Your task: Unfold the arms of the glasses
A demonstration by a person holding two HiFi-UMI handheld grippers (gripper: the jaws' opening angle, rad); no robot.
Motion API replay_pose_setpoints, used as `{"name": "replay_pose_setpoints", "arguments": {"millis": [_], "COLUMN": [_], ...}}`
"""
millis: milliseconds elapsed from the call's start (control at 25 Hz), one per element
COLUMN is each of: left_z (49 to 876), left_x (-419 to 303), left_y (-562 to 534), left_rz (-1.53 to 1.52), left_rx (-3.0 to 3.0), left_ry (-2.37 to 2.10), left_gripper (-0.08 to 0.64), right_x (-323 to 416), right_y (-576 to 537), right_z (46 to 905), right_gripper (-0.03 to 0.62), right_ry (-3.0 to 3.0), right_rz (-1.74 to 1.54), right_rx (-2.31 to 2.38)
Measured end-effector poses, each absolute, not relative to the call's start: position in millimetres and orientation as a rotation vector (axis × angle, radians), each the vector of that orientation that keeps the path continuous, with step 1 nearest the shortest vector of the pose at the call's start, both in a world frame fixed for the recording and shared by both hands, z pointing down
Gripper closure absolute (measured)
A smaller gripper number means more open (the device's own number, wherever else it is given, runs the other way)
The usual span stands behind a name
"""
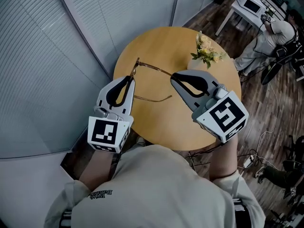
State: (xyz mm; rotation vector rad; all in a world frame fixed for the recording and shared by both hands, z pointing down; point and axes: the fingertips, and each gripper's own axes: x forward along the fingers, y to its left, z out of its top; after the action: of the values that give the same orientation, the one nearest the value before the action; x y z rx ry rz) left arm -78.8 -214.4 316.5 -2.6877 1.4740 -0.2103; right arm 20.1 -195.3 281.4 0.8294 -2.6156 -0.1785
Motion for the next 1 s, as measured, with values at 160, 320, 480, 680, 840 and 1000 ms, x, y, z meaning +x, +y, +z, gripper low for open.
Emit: {"name": "replay_pose_setpoints", "arguments": {"millis": [160,320,480,680,840,1000], "left_z": [318,328,332,334,330,320], "left_x": [-76,-76,-74,-76,-86,-97], "left_y": [-217,-218,-215,-216,-217,-221], "left_rz": [-0.235,-0.297,-0.350,-0.341,-0.293,-0.237], "left_rx": [-2.679,-2.668,-2.653,-2.673,-2.669,-2.658], "left_ry": [1.459,1.449,1.420,1.445,1.503,1.560], "left_gripper": [0.509,0.509,0.509,0.509,0.509,0.509], "right_x": [26,28,29,33,37,51], "right_y": [-197,-198,-196,-196,-193,-197], "right_z": [278,285,289,293,287,277], "right_gripper": [0.549,0.549,0.548,0.548,0.548,0.548], "right_ry": [-2.606,-2.597,-2.573,-2.557,-2.576,-2.600], "right_rz": [-0.196,-0.197,-0.200,-0.206,-0.204,-0.191], "right_rx": [0.849,0.852,0.846,0.867,0.907,1.023]}}
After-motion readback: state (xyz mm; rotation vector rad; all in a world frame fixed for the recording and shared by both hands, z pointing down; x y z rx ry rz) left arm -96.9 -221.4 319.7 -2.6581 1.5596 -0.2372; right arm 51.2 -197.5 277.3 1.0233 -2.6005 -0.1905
